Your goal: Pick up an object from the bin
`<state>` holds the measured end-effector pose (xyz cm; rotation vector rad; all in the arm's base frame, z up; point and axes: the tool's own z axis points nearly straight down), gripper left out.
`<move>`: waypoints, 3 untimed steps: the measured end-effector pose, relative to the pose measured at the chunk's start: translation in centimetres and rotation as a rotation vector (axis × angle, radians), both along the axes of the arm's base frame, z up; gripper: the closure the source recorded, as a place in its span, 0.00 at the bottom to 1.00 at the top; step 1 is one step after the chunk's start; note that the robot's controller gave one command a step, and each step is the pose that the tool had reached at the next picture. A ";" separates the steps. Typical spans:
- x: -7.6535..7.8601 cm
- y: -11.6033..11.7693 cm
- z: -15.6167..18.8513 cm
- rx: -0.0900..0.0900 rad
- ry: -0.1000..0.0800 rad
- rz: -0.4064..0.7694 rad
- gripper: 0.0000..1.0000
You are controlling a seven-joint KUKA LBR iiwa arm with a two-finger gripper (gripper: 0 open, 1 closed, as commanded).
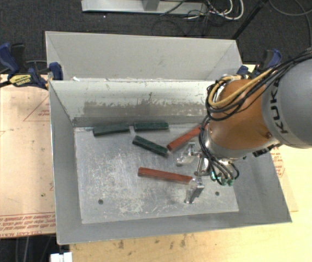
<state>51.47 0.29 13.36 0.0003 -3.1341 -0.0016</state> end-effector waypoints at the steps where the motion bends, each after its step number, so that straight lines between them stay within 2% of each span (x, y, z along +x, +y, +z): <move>1: 0.2 0.0 0.4 0.000 -0.007 0.000 0.00; 2: 5.3 4.2 -5.6 0.000 -0.016 -0.003 1.00; 3: 5.3 4.2 -5.6 0.000 -0.016 -0.003 1.00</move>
Offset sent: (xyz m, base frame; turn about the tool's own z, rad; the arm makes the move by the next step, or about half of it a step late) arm 0.0483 0.0415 -0.0636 0.0048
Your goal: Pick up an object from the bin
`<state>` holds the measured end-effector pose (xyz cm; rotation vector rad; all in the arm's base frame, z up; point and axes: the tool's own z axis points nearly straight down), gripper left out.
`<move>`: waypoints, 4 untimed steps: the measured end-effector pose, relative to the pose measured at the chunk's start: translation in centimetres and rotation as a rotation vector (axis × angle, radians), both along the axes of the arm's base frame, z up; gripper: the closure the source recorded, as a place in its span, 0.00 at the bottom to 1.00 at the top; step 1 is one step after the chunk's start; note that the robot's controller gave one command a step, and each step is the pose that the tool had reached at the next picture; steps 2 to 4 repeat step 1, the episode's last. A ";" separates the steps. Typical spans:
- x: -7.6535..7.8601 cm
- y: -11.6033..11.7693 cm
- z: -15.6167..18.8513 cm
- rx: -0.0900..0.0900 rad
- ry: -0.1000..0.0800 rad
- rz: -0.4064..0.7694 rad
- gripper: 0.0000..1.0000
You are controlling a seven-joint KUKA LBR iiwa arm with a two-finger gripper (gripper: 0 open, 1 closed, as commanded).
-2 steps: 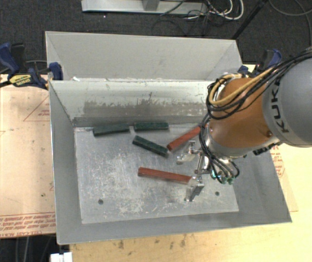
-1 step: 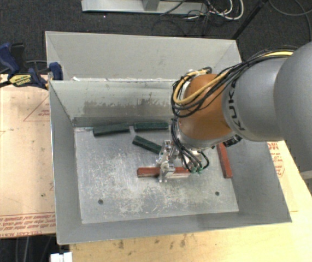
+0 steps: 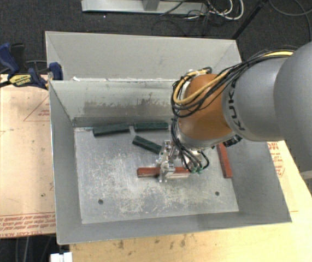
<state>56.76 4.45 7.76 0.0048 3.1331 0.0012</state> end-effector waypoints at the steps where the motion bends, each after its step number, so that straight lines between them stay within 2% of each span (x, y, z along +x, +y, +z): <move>1: -3.1 1.8 12.5 0.001 0.007 -0.053 1.00; 4: -3.1 1.8 12.5 0.001 0.007 -0.053 1.00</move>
Offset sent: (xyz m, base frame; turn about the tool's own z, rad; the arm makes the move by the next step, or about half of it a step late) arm 0.0000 0.0000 0.0000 0.0000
